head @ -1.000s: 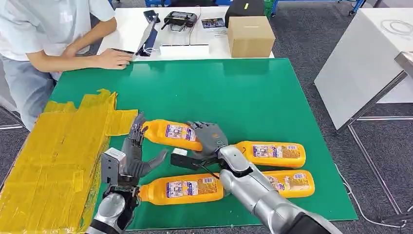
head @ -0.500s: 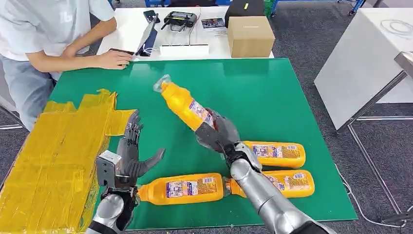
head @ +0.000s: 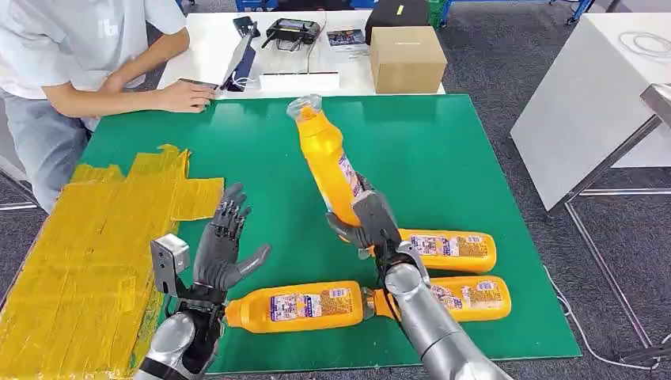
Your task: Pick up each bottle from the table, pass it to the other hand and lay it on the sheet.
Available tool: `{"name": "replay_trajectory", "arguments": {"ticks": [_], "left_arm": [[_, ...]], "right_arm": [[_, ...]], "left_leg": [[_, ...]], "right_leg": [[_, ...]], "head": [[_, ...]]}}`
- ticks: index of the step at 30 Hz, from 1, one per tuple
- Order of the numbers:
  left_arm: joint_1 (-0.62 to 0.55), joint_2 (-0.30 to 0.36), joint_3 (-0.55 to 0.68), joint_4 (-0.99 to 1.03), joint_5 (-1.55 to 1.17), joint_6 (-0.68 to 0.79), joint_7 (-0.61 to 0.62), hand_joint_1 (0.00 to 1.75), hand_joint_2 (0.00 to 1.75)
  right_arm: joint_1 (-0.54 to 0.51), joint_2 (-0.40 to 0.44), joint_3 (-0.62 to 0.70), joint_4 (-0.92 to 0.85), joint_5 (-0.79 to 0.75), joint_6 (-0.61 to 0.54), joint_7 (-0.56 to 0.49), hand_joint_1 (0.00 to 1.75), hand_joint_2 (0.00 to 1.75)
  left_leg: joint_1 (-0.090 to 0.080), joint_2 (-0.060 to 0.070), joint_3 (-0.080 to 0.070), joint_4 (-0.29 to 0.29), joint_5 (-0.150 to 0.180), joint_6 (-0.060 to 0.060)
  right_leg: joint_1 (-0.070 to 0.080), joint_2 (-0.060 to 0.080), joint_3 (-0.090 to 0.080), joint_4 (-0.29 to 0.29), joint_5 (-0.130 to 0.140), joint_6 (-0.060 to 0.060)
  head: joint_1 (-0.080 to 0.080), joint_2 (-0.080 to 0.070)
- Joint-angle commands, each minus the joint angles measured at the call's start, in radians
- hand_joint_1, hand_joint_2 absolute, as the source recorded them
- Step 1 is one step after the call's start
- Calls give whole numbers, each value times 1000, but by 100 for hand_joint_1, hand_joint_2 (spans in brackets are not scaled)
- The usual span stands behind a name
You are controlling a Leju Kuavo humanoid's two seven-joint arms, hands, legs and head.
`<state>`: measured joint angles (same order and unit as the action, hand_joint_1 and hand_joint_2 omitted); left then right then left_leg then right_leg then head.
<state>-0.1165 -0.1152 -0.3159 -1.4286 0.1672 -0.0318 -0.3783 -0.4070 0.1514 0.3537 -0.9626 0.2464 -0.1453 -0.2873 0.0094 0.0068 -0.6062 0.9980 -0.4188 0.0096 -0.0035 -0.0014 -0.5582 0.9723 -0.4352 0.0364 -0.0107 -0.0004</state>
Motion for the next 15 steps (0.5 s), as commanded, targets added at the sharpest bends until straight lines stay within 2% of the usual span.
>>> {"name": "replay_trajectory", "arguments": {"ticks": [1, 4, 15], "left_arm": [[-94, 64, -55, 60, 93, -90, 84, 0, 175], [-105, 63, -62, 66, 107, -87, 93, 0, 175], [-119, 55, -59, 81, 150, -80, 104, 0, 175]], "right_arm": [[77, -27, 127, -197, 11, -2, -81, 175, 175], [87, -45, 159, -222, 64, -44, -106, 175, 175], [95, -55, 190, -224, 89, -50, -109, 175, 175]], "left_leg": [[1, -2, 4, 0, -2, 0], [0, -1, 4, -1, -1, 0], [0, -1, 3, -1, -1, 0]], "right_leg": [[1, -1, 5, -1, -2, -1], [0, -1, 4, -1, -2, 0], [0, -1, 4, -1, -1, -1]], "head": [[0, 0], [-1, 0], [0, 0]]}}
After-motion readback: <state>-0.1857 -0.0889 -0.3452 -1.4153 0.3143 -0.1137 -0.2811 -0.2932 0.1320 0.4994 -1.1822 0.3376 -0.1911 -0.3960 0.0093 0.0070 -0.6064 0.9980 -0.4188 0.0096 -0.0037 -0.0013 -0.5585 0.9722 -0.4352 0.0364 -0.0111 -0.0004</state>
